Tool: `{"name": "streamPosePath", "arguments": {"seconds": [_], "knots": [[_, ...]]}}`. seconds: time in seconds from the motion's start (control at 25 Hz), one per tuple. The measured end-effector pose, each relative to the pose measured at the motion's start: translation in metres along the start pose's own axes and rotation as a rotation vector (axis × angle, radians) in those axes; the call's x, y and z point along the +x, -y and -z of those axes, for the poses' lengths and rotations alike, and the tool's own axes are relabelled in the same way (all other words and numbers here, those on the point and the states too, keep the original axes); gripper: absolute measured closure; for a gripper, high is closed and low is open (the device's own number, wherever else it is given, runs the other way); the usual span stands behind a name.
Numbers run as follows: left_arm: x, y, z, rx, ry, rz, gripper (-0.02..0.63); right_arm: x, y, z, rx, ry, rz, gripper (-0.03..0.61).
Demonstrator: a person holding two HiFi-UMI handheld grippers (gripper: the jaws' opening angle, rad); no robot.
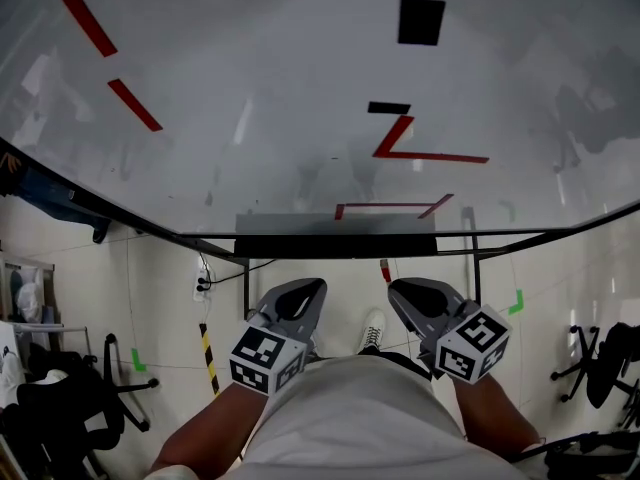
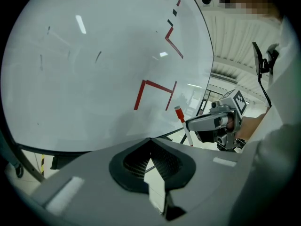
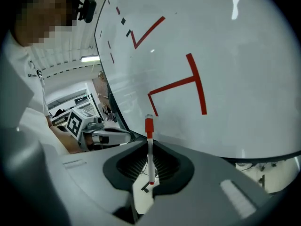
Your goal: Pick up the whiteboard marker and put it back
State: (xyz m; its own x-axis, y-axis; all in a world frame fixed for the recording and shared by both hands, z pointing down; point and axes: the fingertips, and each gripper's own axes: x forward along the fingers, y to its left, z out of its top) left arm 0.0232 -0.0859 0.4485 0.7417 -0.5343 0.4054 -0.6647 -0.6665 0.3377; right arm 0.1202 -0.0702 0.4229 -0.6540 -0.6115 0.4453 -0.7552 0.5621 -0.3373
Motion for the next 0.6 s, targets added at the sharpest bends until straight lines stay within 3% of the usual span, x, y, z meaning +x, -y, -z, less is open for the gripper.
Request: {"name": "streamPosePath", "arguments": {"seconds": [0.6], "knots": [[-0.003,0.006,0.001,0.04,-0.011,0.007,0.598,-0.008,-0.009,0.011,0.01,0.004,0.005,0.54]]}}
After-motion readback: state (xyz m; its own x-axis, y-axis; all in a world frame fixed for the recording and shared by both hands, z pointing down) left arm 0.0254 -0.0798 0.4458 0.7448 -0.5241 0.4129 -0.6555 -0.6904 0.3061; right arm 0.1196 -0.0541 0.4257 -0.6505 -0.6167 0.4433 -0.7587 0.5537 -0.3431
